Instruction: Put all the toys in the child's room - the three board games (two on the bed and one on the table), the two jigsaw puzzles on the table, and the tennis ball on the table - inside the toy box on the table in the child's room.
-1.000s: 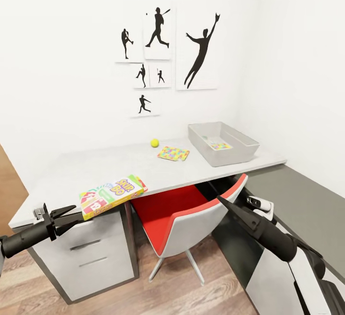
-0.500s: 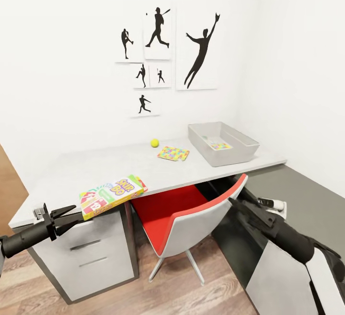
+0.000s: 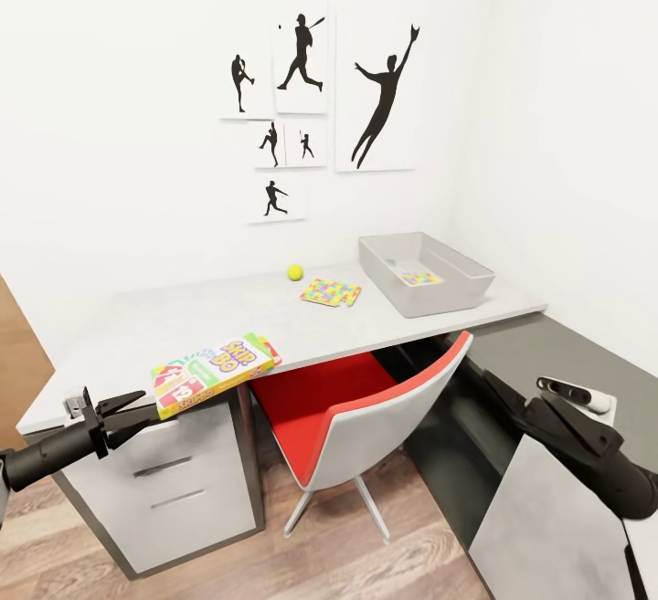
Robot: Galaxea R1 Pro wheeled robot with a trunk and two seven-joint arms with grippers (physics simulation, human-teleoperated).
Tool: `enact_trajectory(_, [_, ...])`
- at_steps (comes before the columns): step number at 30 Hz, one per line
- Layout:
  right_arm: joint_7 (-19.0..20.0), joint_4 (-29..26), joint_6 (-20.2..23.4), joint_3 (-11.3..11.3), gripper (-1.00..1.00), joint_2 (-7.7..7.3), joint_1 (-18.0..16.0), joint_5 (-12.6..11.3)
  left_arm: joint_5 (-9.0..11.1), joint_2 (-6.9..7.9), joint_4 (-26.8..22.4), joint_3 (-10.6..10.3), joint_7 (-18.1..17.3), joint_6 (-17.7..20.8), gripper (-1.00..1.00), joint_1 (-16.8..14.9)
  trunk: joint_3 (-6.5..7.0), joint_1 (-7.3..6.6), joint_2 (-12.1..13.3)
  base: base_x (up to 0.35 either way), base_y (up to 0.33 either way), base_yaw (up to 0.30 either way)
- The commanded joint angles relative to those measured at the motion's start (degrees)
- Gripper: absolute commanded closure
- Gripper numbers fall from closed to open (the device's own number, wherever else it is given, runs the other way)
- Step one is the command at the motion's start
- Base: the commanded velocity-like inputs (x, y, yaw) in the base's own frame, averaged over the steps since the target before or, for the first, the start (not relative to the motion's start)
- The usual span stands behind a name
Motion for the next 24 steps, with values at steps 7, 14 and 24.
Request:
enact_trajectory(7, [0.1,0.0,0.3,0.0,-1.0,0.12,0.0,-0.1,-0.6,-0.02,0.0,0.2,-0.5,0.6,-1.0,-0.1,-0.06,-0.01,0.0,0.0,0.0,0.0])
enact_trajectory(14, [0.0,0.1,0.2,0.0,-1.0,0.15,0.0,-0.1,-0.6,-0.02,0.0,0.2,-0.5,0.6,-1.0,-0.1,-0.06,-0.01,0.0,0.0,0.0,0.0])
enact_trajectory(24, [-0.3,0.1,0.2,0.1,-1.0,0.22,0.0,-0.1,-0.6,-0.02,0.0,0.2,-0.5,0.6,-1.0,-0.1,-0.06,-0.01,0.0,0.079,0.0,0.0])
